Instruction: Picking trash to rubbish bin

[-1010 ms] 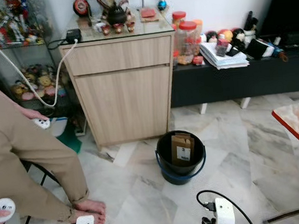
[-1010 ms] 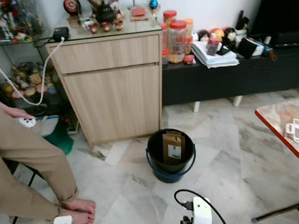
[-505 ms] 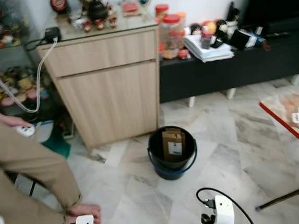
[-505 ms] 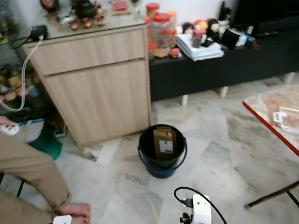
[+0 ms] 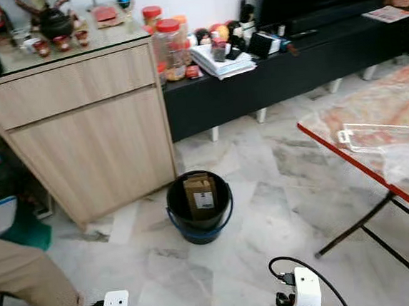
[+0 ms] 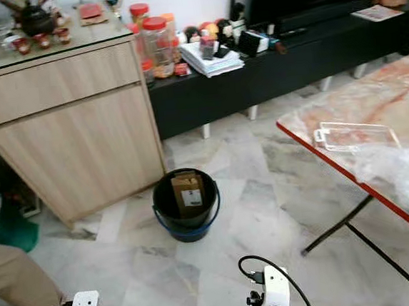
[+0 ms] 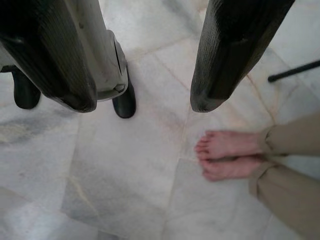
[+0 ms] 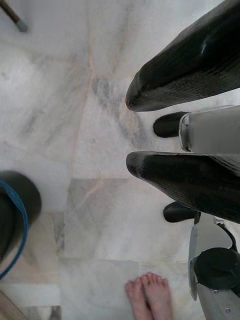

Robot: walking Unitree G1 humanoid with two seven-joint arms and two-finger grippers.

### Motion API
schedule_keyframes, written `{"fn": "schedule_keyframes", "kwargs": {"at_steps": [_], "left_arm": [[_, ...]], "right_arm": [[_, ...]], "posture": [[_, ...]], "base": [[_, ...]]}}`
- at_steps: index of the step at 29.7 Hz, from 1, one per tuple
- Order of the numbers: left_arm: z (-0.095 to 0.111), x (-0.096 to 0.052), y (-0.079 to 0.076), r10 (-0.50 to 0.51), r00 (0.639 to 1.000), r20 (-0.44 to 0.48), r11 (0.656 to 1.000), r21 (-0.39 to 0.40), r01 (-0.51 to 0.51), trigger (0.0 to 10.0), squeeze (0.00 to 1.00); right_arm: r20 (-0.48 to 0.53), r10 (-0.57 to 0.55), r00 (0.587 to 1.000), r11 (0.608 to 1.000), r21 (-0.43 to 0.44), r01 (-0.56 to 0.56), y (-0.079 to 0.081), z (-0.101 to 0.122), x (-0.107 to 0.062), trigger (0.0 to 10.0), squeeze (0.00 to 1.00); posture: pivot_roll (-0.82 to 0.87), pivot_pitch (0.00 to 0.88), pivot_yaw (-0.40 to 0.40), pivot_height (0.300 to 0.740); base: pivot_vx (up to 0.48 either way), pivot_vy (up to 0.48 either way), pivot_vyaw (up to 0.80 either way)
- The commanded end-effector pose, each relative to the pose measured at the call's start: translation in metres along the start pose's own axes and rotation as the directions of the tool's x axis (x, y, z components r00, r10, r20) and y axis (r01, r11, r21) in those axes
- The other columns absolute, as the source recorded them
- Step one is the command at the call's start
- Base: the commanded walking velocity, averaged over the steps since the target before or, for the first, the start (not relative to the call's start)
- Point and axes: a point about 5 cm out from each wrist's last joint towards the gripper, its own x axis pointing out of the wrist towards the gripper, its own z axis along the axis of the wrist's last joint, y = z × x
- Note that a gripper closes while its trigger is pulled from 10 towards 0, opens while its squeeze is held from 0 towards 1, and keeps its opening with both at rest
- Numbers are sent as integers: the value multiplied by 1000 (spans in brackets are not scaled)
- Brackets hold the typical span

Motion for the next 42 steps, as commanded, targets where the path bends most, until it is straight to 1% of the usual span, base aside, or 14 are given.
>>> {"fn": "schedule_keyframes", "kwargs": {"at_steps": [1,18,30,33,36,37,42], "left_arm": [[0,0,3,0,1000,-2,1000,18,0,10000,0],[-2,0,4,5,1000,-13,999,34,-5,10000,0],[-1,0,4,11,1000,-9,1000,21,-10,10000,0],[-1,0,6,25,1000,-4,999,45,-24,10000,0],[-4,-1,9,41,999,-16,994,101,-39,10000,0],[-5,-1,10,51,998,-23,993,109,-48,10000,0],[-7,-1,14,74,996,-41,994,78,-70,10000,0]], "right_arm": [[-9,-1,1000,1000,0,1,1,-2,0,10000,0],[-14,7,1000,1000,-9,-7,2,-4,0,10000,0],[-11,-4,1000,1000,-3,4,0,-2,0,10000,0],[-11,-6,1000,1000,-2,5,0,-3,0,10000,0],[-12,-6,1000,1000,-1,6,0,-3,0,10000,0],[-13,-6,1000,1000,-1,6,0,-3,0,10000,0],[-14,-5,1000,1000,0,5,0,-4,0,10000,0]], "posture": [[-1,0,4,740],[4,0,1,740],[6,0,0,740],[7,0,0,740],[8,0,0,740],[8,0,0,740],[11,0,0,740]], "base": [[0,0,-800],[0,0,-800],[0,0,-800],[0,0,-800],[0,0,-800],[0,-480,-800],[0,-292,-800]]}}
